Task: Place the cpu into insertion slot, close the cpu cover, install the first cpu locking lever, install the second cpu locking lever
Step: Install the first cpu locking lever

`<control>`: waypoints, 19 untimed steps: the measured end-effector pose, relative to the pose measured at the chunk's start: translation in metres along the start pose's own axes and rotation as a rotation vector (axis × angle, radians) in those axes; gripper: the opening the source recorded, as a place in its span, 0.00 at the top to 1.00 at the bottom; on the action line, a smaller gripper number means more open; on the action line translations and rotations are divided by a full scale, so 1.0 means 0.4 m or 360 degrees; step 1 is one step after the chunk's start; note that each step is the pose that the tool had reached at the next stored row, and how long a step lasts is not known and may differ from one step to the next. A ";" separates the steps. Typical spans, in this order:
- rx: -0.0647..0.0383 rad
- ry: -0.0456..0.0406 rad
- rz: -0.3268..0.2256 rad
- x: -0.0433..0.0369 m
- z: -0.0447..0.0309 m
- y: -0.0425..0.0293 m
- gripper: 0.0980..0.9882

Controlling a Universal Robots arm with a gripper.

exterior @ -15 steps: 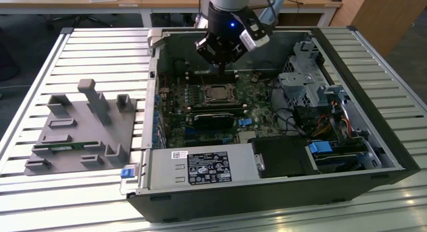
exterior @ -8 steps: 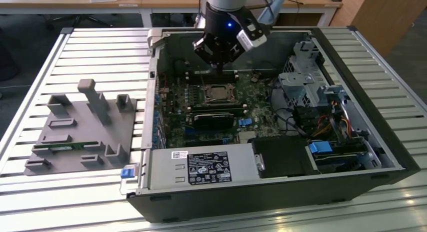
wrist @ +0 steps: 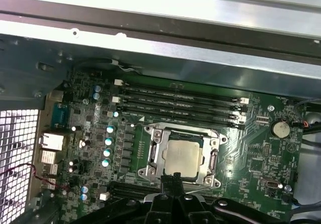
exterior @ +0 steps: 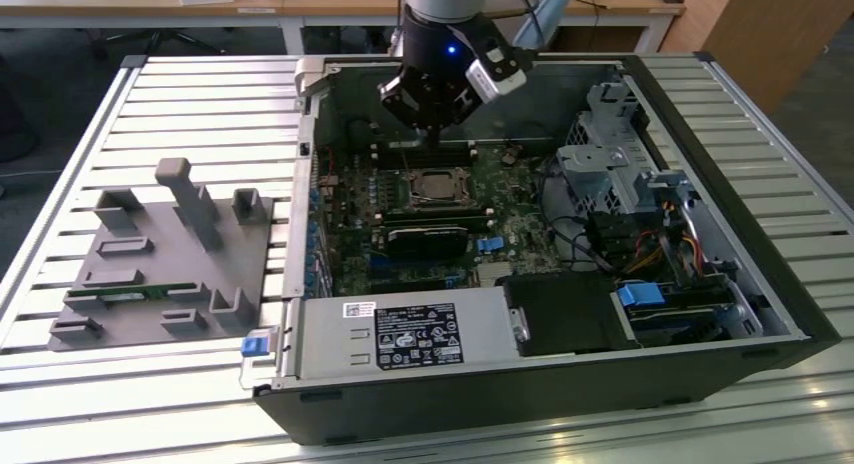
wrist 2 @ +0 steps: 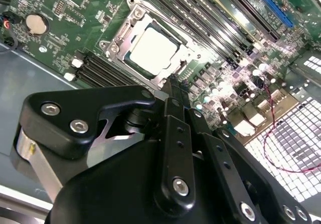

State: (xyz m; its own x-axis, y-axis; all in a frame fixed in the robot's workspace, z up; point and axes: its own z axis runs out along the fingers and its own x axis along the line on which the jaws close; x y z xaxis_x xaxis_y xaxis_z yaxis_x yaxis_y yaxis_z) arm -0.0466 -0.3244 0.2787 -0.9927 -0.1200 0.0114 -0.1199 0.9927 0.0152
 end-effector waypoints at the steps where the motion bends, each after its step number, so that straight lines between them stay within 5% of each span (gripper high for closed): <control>1: 0.0000 0.0000 0.0000 0.003 0.000 0.000 0.99; 6: 0.0000 0.0000 0.0004 0.028 0.005 0.005 0.99; 19: -0.0001 -0.0001 0.0064 0.036 0.022 0.008 0.99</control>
State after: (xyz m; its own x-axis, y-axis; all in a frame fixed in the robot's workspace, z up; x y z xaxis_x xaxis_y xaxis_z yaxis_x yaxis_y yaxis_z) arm -0.0615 -0.3230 0.2701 -0.9967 -0.0803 0.0117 -0.0801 0.9967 0.0154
